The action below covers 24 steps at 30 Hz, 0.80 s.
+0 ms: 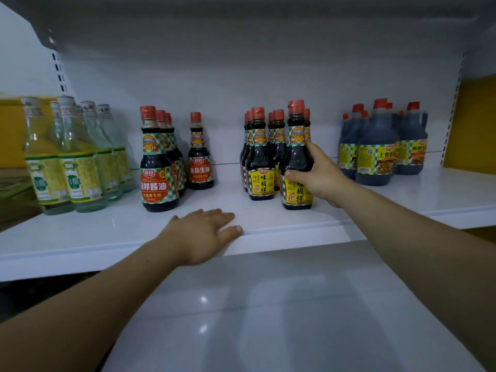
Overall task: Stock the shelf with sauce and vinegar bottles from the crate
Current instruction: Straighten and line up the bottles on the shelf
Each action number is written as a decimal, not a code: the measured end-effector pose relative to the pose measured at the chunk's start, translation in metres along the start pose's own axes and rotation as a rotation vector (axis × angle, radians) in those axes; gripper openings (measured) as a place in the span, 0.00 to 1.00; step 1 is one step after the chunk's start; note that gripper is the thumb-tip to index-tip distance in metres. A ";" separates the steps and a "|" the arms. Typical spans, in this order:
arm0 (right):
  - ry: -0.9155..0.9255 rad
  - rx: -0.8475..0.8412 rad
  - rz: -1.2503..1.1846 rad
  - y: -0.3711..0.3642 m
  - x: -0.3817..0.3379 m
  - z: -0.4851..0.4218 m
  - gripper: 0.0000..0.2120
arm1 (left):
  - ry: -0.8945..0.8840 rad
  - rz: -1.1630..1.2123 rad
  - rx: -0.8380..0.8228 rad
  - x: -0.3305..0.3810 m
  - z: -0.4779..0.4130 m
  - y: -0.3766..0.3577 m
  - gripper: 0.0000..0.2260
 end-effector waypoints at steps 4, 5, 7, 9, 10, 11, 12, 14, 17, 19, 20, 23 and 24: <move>-0.028 -0.030 0.025 -0.001 0.012 -0.020 0.33 | 0.001 -0.012 0.004 0.002 0.001 0.000 0.41; -0.027 -0.028 0.038 -0.002 0.014 -0.023 0.34 | 0.001 -0.013 0.007 0.002 0.001 0.000 0.41; -0.021 -0.019 0.058 -0.003 0.017 -0.030 0.33 | 0.004 -0.014 0.007 0.002 0.001 -0.001 0.41; -0.018 -0.023 0.054 -0.005 0.020 -0.036 0.33 | 0.004 -0.023 0.011 0.003 0.001 -0.001 0.41; -0.021 -0.029 0.048 -0.006 0.022 -0.038 0.34 | 0.003 -0.028 0.012 0.004 0.001 0.000 0.41; -0.024 -0.032 0.042 -0.007 0.023 -0.041 0.34 | 0.004 -0.031 0.015 0.004 0.002 0.000 0.41; -0.028 -0.030 0.040 -0.007 0.024 -0.043 0.35 | 0.008 -0.031 0.015 0.004 0.002 0.000 0.41; -0.028 -0.020 0.051 -0.008 0.026 -0.046 0.37 | 0.015 -0.028 0.013 0.004 0.002 0.000 0.41; -0.032 -0.016 0.057 -0.012 0.030 -0.049 0.36 | 0.019 -0.028 0.016 0.005 0.003 -0.001 0.41; -0.045 -0.008 0.077 -0.014 0.033 -0.051 0.34 | 0.022 -0.027 0.020 0.005 0.003 -0.001 0.40; -0.052 -0.002 0.093 -0.015 0.035 -0.052 0.35 | 0.022 -0.028 0.023 0.005 0.003 -0.002 0.40; -0.058 0.013 0.139 -0.018 0.037 -0.058 0.34 | 0.022 -0.037 0.029 0.005 0.003 -0.002 0.41; -0.059 0.012 0.155 -0.018 0.037 -0.059 0.34 | 0.023 -0.038 0.031 0.005 0.003 -0.001 0.41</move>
Point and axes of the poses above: each hand's wrist, its own z-axis away from the middle knuckle, its own y-axis out of the back of the hand, x = y × z, the point moved 6 cm from there along -z, towards the middle knuckle, and after that the axes turned 6 degrees about -y, right-handed, at the moved point
